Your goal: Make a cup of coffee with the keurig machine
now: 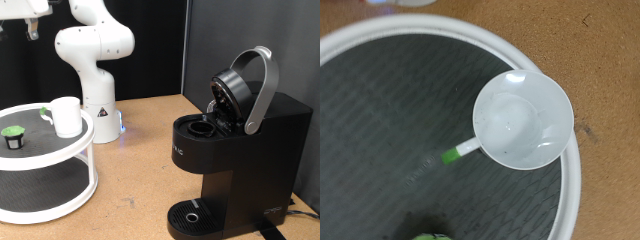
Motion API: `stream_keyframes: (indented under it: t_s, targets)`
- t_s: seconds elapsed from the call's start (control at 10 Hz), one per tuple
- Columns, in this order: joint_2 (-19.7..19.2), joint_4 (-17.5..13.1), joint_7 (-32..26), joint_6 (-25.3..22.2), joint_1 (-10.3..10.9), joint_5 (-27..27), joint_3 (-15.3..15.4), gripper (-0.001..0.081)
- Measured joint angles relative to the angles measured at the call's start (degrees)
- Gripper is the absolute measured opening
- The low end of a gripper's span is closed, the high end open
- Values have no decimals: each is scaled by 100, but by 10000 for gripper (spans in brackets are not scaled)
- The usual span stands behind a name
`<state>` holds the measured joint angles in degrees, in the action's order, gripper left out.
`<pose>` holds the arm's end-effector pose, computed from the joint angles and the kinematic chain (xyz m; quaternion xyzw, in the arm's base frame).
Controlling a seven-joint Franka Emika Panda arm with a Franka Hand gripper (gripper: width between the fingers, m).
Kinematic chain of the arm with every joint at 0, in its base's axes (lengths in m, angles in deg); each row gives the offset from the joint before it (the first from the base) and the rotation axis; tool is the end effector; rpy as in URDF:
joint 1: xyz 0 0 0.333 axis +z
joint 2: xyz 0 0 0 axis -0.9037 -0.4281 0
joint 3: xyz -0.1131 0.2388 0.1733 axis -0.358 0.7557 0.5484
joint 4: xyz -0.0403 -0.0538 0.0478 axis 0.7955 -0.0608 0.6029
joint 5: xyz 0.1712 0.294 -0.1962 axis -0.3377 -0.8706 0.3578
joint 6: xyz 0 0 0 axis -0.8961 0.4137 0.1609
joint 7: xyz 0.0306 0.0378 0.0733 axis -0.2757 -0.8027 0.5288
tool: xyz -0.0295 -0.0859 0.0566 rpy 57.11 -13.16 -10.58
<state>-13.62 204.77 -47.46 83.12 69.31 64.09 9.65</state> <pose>0.2744 -0.2436 0.5270 -0.7078 -0.7005 -0.0708 0.0585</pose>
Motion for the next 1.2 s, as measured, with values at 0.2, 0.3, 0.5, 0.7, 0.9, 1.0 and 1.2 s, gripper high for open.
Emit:
stream_keyframes:
  t_s: [0.2, 0.3, 0.5, 0.7, 0.9, 1.0, 1.2]
  targets:
    - [2, 170, -540, 209, 95, 63, -197, 805]
    - [-36, 258, -578, 332, 97, 203, -225, 805]
    - [-189, 477, -489, 754, 79, 481, -232, 805]
    - [-355, 645, -436, 1116, 79, 534, -271, 805]
    - [-459, 824, -459, 1501, 83, 534, -369, 805]
    - [-498, 910, -466, 1659, 83, 539, -414, 805]
    - [-624, 1072, -466, 1948, 83, 684, -485, 805]
